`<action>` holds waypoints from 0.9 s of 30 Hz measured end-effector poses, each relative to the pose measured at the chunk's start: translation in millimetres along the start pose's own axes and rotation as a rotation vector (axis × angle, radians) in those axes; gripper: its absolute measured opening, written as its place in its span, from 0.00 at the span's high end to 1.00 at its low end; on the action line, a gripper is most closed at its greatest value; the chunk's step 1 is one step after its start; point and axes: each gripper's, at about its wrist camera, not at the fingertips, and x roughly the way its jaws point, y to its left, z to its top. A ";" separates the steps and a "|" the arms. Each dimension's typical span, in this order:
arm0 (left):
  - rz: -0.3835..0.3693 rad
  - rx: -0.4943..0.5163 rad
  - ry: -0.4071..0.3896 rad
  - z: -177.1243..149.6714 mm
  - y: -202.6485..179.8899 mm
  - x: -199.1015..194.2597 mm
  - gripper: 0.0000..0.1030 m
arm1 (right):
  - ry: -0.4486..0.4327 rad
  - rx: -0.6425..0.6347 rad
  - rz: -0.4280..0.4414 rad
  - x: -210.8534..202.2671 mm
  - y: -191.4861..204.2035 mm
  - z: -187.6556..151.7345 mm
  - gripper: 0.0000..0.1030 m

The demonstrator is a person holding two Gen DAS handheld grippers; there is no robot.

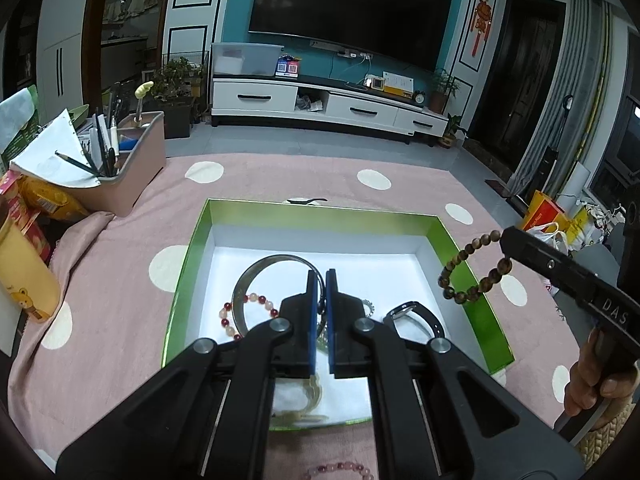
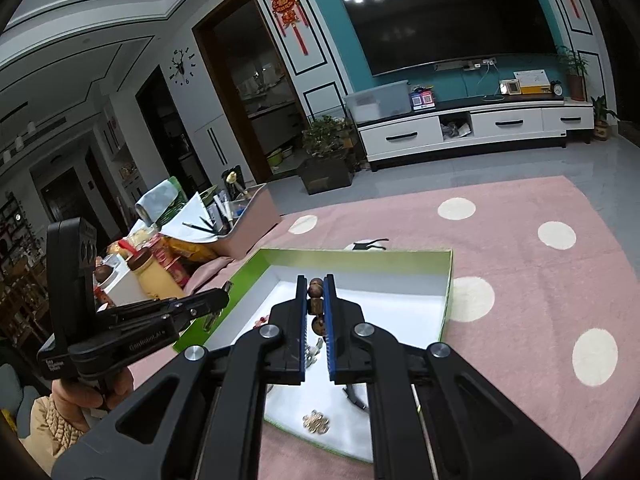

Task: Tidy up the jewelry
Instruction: 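Carry the bangle into the box with the left tool while the right tool carries the wooden bracelet, then open the left tool to drop the bangle while the right tool drops the wooden bracelet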

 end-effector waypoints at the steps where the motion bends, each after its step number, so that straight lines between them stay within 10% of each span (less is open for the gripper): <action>1: 0.001 -0.001 0.001 1.5 0.1 2.4 0.97 | 0.001 -0.001 -0.005 2.5 -1.2 1.3 0.93; 27: -0.009 -0.014 0.042 9.7 -10.2 55.8 0.99 | 0.034 0.017 -0.057 37.7 -18.4 4.5 0.93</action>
